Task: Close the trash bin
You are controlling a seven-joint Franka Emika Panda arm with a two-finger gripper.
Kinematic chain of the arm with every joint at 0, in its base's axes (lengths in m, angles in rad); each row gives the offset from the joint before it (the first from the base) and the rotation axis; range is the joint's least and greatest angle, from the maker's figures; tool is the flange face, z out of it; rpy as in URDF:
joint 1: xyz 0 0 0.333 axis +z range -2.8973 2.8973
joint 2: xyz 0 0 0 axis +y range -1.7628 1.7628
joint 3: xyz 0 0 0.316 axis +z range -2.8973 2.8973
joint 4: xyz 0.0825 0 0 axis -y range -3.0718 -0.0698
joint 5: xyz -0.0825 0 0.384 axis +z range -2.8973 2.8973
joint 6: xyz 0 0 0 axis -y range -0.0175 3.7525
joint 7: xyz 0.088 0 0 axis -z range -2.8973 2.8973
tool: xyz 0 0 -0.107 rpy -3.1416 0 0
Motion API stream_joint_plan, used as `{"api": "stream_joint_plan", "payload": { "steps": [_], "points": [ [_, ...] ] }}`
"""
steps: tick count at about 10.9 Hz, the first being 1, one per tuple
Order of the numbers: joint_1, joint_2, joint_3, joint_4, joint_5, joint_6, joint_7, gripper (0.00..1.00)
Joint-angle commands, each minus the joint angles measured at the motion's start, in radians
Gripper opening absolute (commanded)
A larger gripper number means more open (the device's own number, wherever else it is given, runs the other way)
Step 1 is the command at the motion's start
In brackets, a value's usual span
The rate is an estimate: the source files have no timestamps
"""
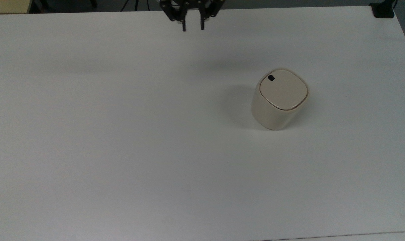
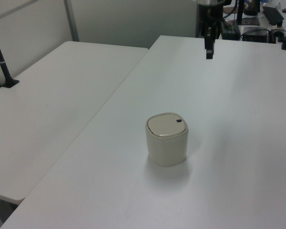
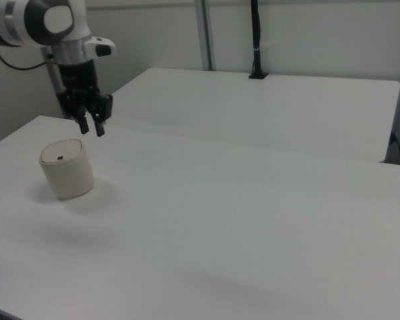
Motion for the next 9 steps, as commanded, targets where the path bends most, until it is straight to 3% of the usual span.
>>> {"api": "stream_joint_plan", "payload": {
  "steps": [1, 9],
  "points": [
    [-0.141, -0.063, 0.041, -0.041, -0.013, -0.024, 0.047, 1.0],
    [-0.183, -0.057, -0.007, -0.012, -0.019, 0.076, 0.068, 1.0]
  ]
}}
